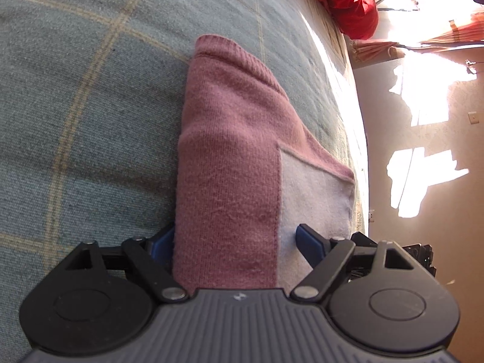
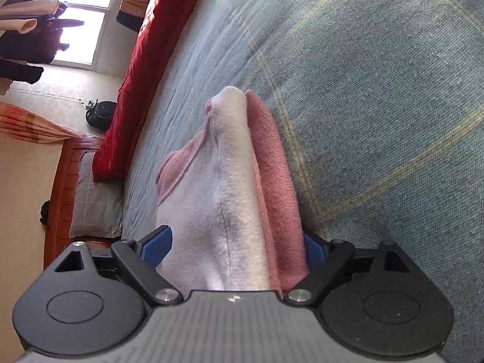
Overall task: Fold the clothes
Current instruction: 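Roll both grippers and pinch the sweater's pink side edge, then lift the pinched edge and fold the sweater in half with both grippers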
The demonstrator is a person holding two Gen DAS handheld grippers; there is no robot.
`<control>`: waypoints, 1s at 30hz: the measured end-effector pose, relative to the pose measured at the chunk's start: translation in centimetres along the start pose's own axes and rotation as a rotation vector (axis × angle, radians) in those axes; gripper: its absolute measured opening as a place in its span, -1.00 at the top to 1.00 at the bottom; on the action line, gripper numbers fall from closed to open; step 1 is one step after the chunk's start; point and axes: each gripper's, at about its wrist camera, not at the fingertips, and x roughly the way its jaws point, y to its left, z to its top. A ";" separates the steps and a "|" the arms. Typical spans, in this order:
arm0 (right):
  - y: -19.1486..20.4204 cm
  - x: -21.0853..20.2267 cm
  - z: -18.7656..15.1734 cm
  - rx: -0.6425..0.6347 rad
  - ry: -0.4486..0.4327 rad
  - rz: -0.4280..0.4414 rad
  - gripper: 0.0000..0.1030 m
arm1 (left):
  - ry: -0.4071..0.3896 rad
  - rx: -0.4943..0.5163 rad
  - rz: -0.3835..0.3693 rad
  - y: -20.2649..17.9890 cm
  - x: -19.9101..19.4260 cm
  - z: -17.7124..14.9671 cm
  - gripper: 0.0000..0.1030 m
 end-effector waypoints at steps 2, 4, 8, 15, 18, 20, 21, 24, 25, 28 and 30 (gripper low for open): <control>-0.1 -0.3 -0.5 0.002 0.002 0.005 -0.77 | 0.006 0.000 -0.023 0.5 -0.1 -0.4 -0.59; -0.2 -0.1 -0.6 0.004 0.005 0.011 -0.77 | 0.005 -0.006 -0.039 1.0 0.2 -0.2 -0.59; -0.6 1.1 0.7 0.034 0.014 0.036 -0.78 | 0.005 0.008 -0.042 0.6 1.5 1.6 -0.60; -0.3 2.4 2.1 0.014 0.024 0.054 -0.78 | 0.010 0.071 -0.036 -0.4 2.7 3.2 -0.73; 0.0 2.0 1.0 -0.034 0.027 0.039 -0.73 | -0.002 0.103 -0.040 -0.4 2.1 2.2 -0.72; 0.3 1.9 0.4 -0.063 0.028 0.009 -0.58 | -0.011 0.114 -0.032 -0.5 1.6 1.6 -0.71; 0.4 1.9 0.2 -0.076 0.028 -0.009 -0.55 | -0.013 0.125 -0.021 -0.6 1.5 1.4 -0.70; 0.5 1.8 0.1 -0.079 0.029 -0.058 -0.19 | -0.020 0.152 0.036 -1.3 1.2 0.9 -0.64; 0.4 1.8 0.1 -0.076 0.028 -0.080 -0.09 | -0.023 0.164 0.059 -1.6 1.1 0.8 -0.57; 1.2 1.7 -0.7 -0.117 0.007 -0.133 0.07 | -0.041 0.206 0.128 -2.8 0.8 0.2 -0.44; 2.3 1.6 -1.4 -0.169 -0.009 -0.181 0.12 | -0.056 0.211 0.160 -3.6 1.0 0.2 -0.35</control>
